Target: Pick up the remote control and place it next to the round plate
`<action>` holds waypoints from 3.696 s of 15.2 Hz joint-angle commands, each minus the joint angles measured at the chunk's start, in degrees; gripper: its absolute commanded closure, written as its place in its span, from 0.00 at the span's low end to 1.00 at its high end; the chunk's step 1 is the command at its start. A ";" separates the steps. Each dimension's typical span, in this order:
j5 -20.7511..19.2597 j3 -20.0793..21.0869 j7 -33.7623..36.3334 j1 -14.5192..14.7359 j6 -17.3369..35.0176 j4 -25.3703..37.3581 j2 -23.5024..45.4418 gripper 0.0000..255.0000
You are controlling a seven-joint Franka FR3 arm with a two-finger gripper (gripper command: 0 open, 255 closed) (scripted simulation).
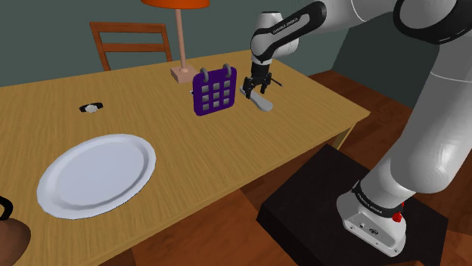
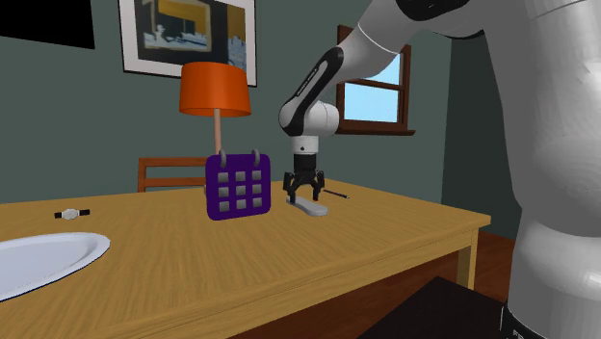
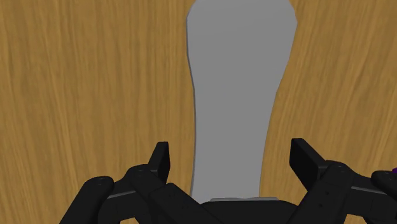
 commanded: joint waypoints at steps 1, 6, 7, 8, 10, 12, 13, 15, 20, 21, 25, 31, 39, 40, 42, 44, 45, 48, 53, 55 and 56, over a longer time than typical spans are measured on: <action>0.06 0.02 -0.06 -0.02 0.50 -0.13 0.35 0.00; 0.06 0.02 -0.06 -0.02 0.50 -0.12 0.35 0.00; 0.06 0.02 -0.06 -0.02 0.49 -0.12 0.34 0.00; 0.06 0.02 -0.06 -0.02 0.49 -0.12 0.34 1.00; 0.06 0.02 -0.06 -0.02 0.50 -0.13 0.34 1.00; 0.06 0.02 -0.06 -0.02 0.50 -0.13 0.35 1.00; 0.06 0.02 -0.05 -0.02 0.50 -0.13 0.35 1.00; 0.06 0.02 -0.05 -0.02 0.50 -0.12 0.35 1.00; -0.15 -0.05 0.11 0.03 -1.52 0.70 -0.86 1.00; -0.22 -0.07 0.16 0.04 -2.20 1.00 -1.24 1.00; -0.47 -0.13 0.36 0.08 -4.94 2.32 -2.67 1.00; -0.78 -0.20 0.62 0.13 -9.13 4.69 -4.51 1.00; -1.61 2.33 7.07 3.71 -9.38 -0.27 -9.87 1.00; -1.70 2.91 8.37 4.41 -9.13 -1.28 -10.67 1.00; -1.82 4.11 11.00 5.78 -8.71 -3.10 -12.12 1.00; -1.88 5.38 13.65 7.15 -8.36 -4.66 -13.37 1.00; -1.88 6.03 14.99 7.83 -8.20 -5.34 -13.93 1.00; -1.83 8.05 19.03 9.89 -7.84 -6.98 -15.28 1.00; -1.63 11.59 25.89 13.31 -7.49 -8.41 -16.49 1.00; -1.56 13.05 28.67 14.67 -7.42 -8.52 -16.60 1.00; -1.54 13.79 30.07 15.35 -7.40 -8.48 -16.58 1.00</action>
